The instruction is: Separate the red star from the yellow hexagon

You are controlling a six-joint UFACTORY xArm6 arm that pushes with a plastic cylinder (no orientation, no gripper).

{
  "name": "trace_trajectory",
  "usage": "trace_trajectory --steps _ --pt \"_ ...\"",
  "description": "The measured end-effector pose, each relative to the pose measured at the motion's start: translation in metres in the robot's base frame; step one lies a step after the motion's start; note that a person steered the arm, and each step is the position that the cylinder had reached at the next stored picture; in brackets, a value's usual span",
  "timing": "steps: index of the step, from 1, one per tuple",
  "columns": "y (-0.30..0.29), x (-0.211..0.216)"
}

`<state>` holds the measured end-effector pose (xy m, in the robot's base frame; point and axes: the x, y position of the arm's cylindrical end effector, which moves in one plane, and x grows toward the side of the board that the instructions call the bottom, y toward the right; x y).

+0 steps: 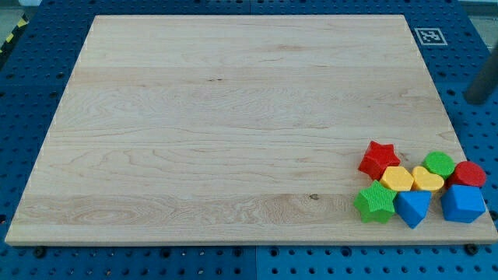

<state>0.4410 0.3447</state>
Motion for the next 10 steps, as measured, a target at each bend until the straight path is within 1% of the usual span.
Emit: trace_trajectory --steps 1,2,3,4,5,6,7,8,9,10 --pt "0.0 0.073" --pt "0.0 0.091" --pt "-0.001 0.122" --pt "-0.016 0.135" --pt "-0.067 0.135" --pt "-0.13 0.124" --pt "-0.185 0.071" --pt "-0.205 0.04" --pt "-0.205 0.039" --pt "-0.208 0.026"
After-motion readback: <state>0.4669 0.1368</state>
